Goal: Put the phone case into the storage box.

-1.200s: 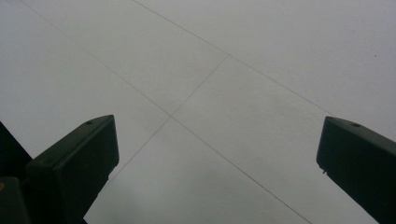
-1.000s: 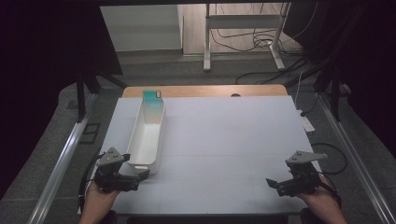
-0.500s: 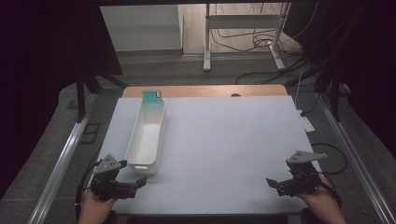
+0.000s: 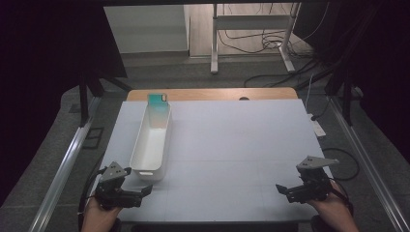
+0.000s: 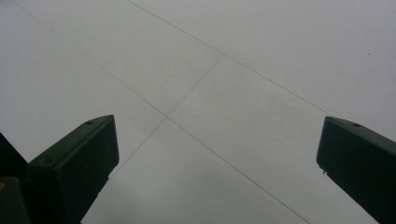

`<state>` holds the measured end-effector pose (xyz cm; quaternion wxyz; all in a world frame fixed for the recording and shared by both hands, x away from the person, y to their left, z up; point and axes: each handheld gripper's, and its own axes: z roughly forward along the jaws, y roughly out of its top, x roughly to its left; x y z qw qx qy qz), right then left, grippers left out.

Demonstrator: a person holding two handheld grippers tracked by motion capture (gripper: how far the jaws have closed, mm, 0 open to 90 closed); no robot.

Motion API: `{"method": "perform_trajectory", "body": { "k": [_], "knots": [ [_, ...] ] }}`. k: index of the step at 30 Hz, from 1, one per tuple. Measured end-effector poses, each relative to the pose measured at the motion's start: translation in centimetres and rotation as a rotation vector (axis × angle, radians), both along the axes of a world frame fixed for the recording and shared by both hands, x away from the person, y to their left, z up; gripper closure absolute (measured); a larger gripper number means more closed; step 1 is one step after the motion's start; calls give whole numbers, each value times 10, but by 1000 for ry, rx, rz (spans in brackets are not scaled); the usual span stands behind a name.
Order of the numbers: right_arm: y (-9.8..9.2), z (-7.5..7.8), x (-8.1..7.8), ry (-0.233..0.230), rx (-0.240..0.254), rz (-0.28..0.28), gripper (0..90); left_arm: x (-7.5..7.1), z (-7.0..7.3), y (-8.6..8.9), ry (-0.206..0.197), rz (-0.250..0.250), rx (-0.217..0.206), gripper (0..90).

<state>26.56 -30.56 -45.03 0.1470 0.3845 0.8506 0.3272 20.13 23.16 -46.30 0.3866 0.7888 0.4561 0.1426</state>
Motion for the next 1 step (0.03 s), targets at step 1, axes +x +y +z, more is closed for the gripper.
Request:
{"method": "perform_trajectory", "body": {
  "k": [1],
  "knots": [
    [0,0,1,6,-2,-2,0,0,0,0,0,0,0,33]
  ]
}}
